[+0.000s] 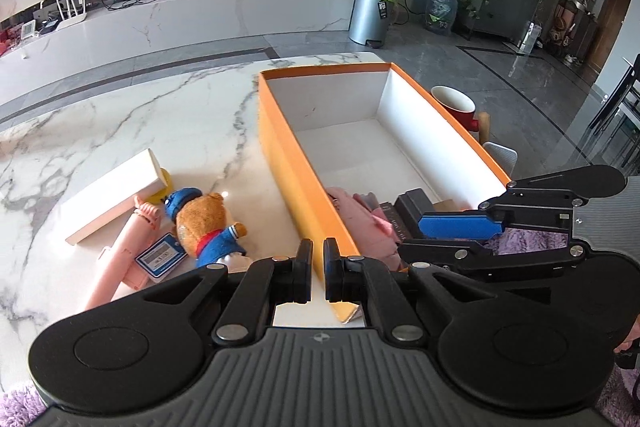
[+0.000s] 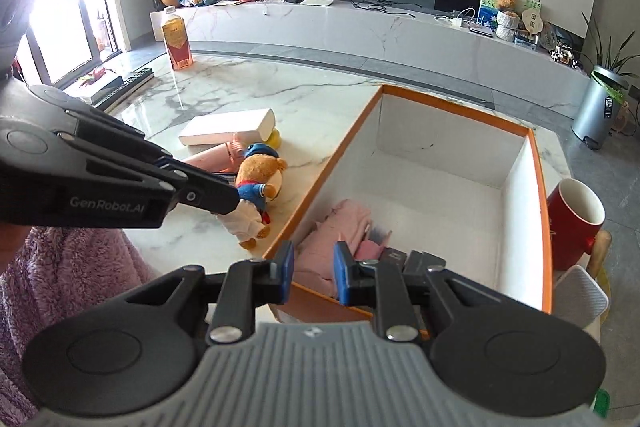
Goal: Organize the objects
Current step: 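Move both tools back to the pile beside the orange box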
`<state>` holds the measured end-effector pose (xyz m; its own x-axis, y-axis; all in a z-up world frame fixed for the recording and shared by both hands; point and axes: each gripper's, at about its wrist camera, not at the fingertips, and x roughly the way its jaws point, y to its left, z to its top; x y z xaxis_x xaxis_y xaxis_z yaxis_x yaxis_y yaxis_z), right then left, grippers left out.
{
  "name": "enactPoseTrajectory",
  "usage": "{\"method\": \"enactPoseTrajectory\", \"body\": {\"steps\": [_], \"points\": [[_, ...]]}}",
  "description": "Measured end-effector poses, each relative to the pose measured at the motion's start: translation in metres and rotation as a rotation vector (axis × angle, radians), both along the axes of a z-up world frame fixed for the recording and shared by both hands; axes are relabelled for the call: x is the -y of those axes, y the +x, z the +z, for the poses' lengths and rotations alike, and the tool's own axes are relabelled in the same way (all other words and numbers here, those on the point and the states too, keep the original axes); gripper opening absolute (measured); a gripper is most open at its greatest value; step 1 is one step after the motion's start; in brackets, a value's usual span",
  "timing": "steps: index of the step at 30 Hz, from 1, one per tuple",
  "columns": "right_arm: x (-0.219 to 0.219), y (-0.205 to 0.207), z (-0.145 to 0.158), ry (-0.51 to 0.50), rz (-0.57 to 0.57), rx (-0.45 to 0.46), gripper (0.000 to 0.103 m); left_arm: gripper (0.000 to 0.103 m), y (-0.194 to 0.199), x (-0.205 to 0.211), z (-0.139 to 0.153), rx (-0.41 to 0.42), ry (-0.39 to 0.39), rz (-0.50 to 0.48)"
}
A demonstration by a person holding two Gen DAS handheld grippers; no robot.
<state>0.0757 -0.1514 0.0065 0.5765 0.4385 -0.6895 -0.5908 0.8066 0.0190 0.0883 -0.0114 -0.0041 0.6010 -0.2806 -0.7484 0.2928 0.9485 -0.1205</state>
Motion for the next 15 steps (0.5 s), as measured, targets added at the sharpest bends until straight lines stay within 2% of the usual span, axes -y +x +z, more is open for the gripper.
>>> {"method": "enactPoseTrajectory", "body": {"steps": [8, 15], "points": [[-0.031, 0.013, -0.008, 0.025, 0.011, -0.039, 0.022, 0.006, -0.002, -0.044, -0.006, 0.027, 0.022, 0.036], [-0.065, 0.027, -0.013, 0.051, 0.049, -0.054, 0.022, 0.006, 0.010, -0.078, -0.018, 0.011, 0.027, 0.088]]}}
